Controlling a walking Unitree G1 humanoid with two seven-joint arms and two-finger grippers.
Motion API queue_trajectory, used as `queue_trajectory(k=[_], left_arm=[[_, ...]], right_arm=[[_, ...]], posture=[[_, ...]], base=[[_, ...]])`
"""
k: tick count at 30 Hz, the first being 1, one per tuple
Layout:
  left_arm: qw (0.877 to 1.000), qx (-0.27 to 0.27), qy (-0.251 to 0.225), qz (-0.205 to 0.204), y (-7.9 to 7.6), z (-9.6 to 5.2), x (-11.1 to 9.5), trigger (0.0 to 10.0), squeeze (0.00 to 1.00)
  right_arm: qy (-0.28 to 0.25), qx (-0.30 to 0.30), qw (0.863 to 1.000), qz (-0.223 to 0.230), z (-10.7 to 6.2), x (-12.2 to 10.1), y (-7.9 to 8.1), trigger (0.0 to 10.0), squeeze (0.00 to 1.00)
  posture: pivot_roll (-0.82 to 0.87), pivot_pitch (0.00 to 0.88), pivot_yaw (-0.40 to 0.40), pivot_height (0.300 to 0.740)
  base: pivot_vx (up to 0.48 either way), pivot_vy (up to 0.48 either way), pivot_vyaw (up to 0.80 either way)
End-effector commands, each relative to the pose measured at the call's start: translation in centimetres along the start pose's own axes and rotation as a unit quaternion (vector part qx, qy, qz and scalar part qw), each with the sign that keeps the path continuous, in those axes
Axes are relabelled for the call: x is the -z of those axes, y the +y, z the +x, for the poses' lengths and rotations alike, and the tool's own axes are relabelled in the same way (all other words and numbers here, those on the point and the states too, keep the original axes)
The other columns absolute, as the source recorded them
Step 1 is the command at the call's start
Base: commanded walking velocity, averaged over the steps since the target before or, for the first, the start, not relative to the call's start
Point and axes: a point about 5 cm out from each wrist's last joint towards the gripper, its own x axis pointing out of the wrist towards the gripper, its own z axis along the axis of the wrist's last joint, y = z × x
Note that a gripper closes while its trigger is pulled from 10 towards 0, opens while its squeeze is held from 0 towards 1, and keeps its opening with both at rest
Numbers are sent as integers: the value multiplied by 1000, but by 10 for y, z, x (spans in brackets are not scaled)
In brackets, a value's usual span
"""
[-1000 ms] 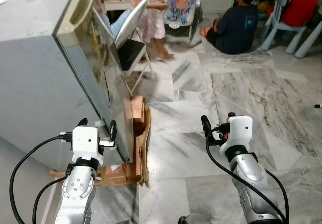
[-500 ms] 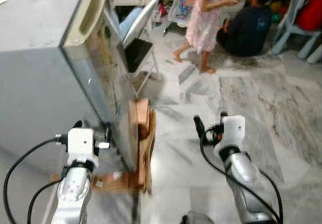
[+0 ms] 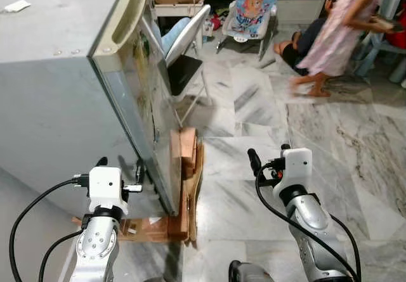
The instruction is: Restocking fridge
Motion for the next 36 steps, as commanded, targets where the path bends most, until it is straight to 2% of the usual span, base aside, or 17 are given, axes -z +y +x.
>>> queue_trajectory(k=[1,2,3,5,9,18,20,25,31,36], left_arm=[[1000,23,2,-5,-5,2,-2,10000,0],[999,35,2,-2,-8,4,-2,10000,0],[999,54,2,3,-11,8,-2,10000,0],[998,59,2,3,-12,11,-3,10000,0],[998,63,-3,11,-9,23,-6,10000,0],[998,66,-5,20,-2,43,-7,10000,0],[998,66,-4,24,-4,46,-5,10000,0],[998,61,-7,18,-8,56,-7,10000,0],[995,93,-31,6,-20,63,-20,10000,0],[993,115,-41,2,-30,67,-27,10000,0]], right_arm=[[21,-4,1000,-8,-1,6,0,10000,0],[35,-3,999,-23,-2,10,0,10000,0],[75,6,996,-57,-4,23,-4,10000,0],[95,14,993,-66,-6,30,-7,10000,0],[117,18,991,-69,-9,36,-11,10000,0],[139,9,988,-71,-9,41,-6,10000,0],[150,-7,987,-57,-10,44,-3,10000,0],[188,-46,978,-74,-19,54,6,10000,0],[228,-66,968,-76,-29,61,3,10000,0],[239,-67,966,-72,-31,65,2,10000,0]], posture=[[-67,85,37,740],[-67,84,36,740],[-67,84,36,740],[-66,83,37,740],[-68,82,36,740],[-79,81,39,740],[-77,80,39,740],[-80,82,42,740],[-87,88,46,740],[-88,89,48,740]], base=[[0,0,0],[0,0,0],[0,0,0],[0,0,0],[0,0,0],[0,0,0],[0,0,0],[0,0,0],[0,0,0],[0,0,0]])
